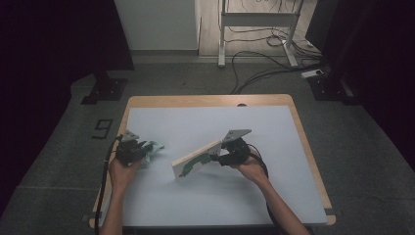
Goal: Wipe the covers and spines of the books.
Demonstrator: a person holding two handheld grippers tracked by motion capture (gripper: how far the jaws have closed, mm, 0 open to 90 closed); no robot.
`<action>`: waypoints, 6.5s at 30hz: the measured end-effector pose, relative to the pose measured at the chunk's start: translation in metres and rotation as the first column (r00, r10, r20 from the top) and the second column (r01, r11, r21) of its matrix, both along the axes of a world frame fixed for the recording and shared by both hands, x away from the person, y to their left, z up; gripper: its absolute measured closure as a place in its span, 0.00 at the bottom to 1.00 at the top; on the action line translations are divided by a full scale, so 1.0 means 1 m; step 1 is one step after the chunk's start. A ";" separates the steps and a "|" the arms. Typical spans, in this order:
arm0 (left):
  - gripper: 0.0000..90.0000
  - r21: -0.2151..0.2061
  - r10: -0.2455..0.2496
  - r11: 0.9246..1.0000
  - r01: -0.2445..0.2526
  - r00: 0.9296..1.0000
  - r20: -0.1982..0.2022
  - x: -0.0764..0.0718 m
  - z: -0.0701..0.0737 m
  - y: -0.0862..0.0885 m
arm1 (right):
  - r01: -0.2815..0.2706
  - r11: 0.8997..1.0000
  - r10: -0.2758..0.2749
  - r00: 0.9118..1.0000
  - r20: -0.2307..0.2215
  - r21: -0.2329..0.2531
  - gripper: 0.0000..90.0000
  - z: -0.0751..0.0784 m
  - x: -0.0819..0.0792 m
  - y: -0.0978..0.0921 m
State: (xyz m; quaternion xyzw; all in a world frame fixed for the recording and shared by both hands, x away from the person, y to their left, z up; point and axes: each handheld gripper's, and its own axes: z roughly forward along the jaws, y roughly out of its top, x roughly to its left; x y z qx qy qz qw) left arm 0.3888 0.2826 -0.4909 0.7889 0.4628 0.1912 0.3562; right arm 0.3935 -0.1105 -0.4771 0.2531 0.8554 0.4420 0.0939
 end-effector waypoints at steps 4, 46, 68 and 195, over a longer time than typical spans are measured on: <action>0.77 -0.040 0.007 0.999 -0.007 1.000 -0.019 0.001 -0.015 0.003 | 0.001 1.000 -0.001 1.000 0.000 0.001 0.44 0.000 0.000 0.000; 0.46 -0.132 -0.396 0.907 0.400 0.917 0.054 -0.081 0.041 -0.062 | -0.012 1.000 0.012 1.000 -0.006 0.002 0.42 0.003 0.002 0.000; 0.78 -0.013 -0.449 0.892 0.452 0.889 0.091 -0.053 0.045 -0.075 | 0.058 0.996 -0.059 0.998 0.019 0.068 0.55 0.011 0.003 -0.008; 0.06 0.052 -0.225 0.972 0.228 0.973 -0.056 -0.093 -0.003 -0.076 | 0.146 0.985 -0.149 0.988 -0.032 -0.091 0.11 -0.050 -0.077 -0.092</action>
